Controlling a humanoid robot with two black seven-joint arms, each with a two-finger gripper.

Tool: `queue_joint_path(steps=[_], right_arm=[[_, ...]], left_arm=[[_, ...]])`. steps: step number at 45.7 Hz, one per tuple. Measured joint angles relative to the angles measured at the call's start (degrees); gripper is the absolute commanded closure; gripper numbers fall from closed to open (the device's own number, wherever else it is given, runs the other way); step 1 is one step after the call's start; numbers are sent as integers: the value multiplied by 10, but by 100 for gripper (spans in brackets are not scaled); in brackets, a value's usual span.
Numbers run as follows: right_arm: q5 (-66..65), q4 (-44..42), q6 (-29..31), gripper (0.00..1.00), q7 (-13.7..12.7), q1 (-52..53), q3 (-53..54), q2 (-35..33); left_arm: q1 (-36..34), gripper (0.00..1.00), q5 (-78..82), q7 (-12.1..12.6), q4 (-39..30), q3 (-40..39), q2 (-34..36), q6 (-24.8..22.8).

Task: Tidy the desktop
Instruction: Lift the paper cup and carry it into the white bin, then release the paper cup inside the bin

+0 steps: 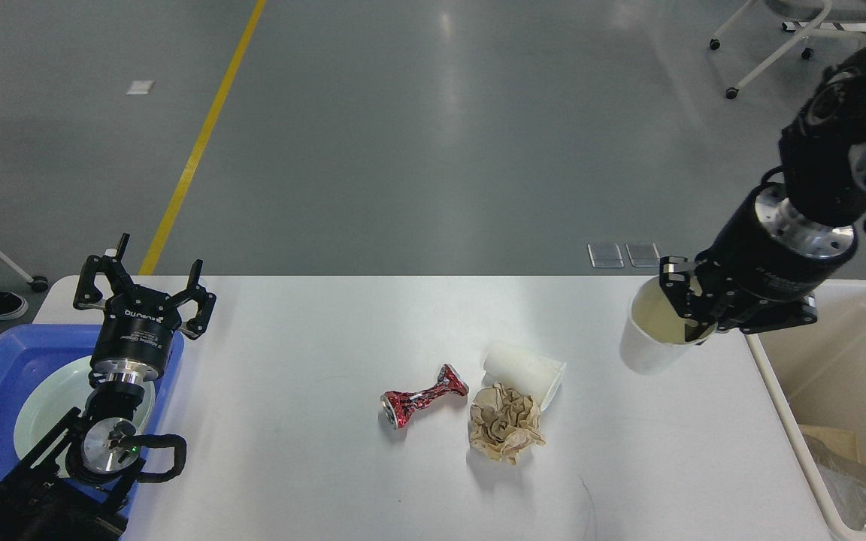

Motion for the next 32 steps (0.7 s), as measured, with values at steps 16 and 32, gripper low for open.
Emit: queue_joint_path(steps=[16,32], right_arm=[[-89,-146,-36,100,0,-144,-97,-220],[-118,-433,-65,100,1,-480,79,-301]], left_arm=[[0,4,0,0,0,0,0,0],[0,4,0,0,0,0,0,0]])
